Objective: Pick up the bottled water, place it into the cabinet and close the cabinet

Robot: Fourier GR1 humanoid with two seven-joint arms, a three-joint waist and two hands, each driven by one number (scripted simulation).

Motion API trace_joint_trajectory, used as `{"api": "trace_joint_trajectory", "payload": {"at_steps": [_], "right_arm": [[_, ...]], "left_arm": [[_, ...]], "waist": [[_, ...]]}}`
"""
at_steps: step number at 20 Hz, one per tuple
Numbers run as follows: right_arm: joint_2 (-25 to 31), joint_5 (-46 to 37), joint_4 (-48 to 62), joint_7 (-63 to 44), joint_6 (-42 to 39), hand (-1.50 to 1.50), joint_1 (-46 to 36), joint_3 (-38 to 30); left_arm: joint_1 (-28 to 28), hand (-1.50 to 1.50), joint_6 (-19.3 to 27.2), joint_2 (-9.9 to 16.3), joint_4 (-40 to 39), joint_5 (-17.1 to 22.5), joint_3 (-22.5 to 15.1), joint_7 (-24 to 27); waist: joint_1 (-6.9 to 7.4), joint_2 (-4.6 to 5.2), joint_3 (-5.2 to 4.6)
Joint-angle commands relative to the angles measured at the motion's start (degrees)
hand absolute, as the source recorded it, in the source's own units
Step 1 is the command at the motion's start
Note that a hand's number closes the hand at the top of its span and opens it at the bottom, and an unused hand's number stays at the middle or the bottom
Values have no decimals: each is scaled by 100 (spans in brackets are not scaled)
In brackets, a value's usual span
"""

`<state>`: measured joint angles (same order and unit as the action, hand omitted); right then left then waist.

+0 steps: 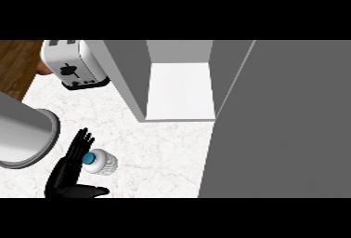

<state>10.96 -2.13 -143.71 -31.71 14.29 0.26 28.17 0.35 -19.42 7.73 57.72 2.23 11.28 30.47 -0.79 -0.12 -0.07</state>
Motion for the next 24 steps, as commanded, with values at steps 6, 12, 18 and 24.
{"api": "trace_joint_trajectory", "payload": {"at_steps": [6, 12, 18, 24], "right_arm": [[187, -283, -748, -120, 28, -150, 264, -28], [348, -296, -1064, -416, 100, -150, 208, -154], [317, -362, -1007, -261, 213, -150, 358, -63], [377, -163, -1017, -130, 136, -150, 507, -234]], "left_arm": [[-421, -150, -381, 107, -1499, 34, 194, 1112], [-1006, -150, -438, 191, -2208, 17, 276, 1414], [-1213, -150, -371, -211, -2555, 32, 133, 1413], [-1856, 150, -856, -44, -3084, 293, 269, 1063]], "waist": [[17, 8, 2], [-9, 7, 0], [-1, 2, 2], [-59, 10, -2]]}}
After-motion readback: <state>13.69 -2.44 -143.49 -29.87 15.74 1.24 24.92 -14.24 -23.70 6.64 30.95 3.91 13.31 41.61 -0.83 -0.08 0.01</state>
